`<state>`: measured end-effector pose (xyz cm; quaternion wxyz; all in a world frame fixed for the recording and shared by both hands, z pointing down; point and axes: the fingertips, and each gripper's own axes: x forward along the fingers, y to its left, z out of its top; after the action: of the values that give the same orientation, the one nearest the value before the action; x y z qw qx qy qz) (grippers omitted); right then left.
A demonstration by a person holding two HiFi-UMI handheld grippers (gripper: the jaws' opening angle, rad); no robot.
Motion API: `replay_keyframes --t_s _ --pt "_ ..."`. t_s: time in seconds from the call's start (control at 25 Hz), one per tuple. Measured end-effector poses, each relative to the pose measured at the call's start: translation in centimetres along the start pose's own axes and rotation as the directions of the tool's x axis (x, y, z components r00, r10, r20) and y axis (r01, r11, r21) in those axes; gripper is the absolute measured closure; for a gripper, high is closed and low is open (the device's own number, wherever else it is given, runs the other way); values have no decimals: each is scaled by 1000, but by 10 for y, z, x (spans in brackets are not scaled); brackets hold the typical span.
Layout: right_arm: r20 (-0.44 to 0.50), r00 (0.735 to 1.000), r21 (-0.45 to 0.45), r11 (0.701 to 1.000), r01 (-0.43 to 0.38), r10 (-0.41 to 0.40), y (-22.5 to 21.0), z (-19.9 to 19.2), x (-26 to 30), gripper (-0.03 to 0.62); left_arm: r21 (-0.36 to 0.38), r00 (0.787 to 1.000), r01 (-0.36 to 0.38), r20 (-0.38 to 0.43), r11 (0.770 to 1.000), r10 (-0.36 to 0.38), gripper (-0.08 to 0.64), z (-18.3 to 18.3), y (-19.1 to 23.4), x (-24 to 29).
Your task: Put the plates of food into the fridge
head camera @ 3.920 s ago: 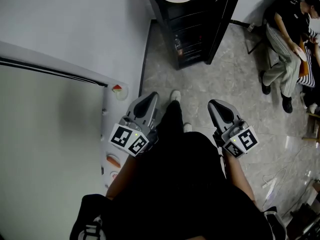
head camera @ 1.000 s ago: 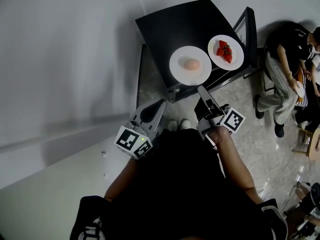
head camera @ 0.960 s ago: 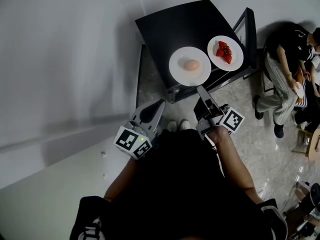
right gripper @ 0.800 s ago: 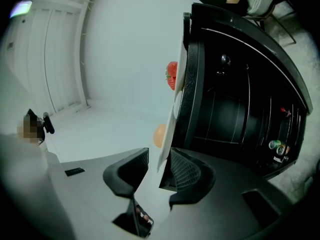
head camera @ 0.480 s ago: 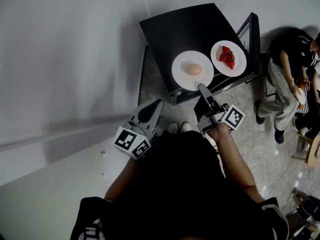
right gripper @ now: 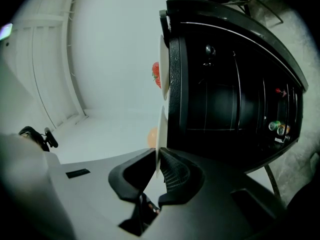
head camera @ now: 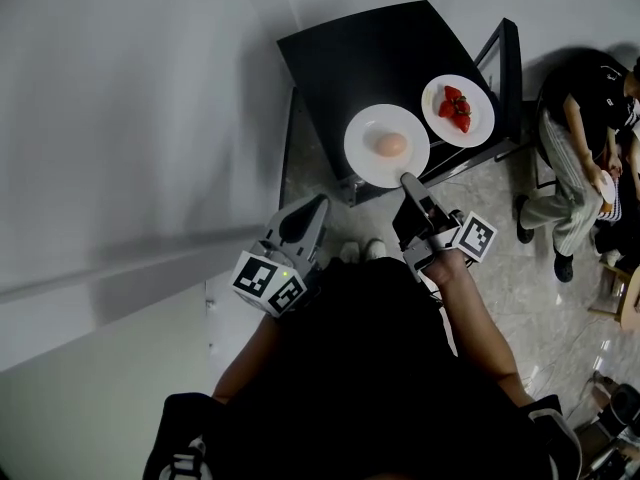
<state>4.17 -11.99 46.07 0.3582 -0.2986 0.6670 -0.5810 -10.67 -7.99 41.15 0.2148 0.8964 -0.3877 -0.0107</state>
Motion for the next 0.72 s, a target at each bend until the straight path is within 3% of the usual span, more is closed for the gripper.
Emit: replay_keyframes --t_s 0.52,0.72 --pt "-15 1000 12 1000 -6 6 12 -24 -47 552 -19 999 34 -16 999 -35 537 -17 -18 -10" --pt "-16 1000 20 1000 -2 3 11 -27 -64 552 -32 1000 10 -17 999 -11 537 -20 -20 -11"
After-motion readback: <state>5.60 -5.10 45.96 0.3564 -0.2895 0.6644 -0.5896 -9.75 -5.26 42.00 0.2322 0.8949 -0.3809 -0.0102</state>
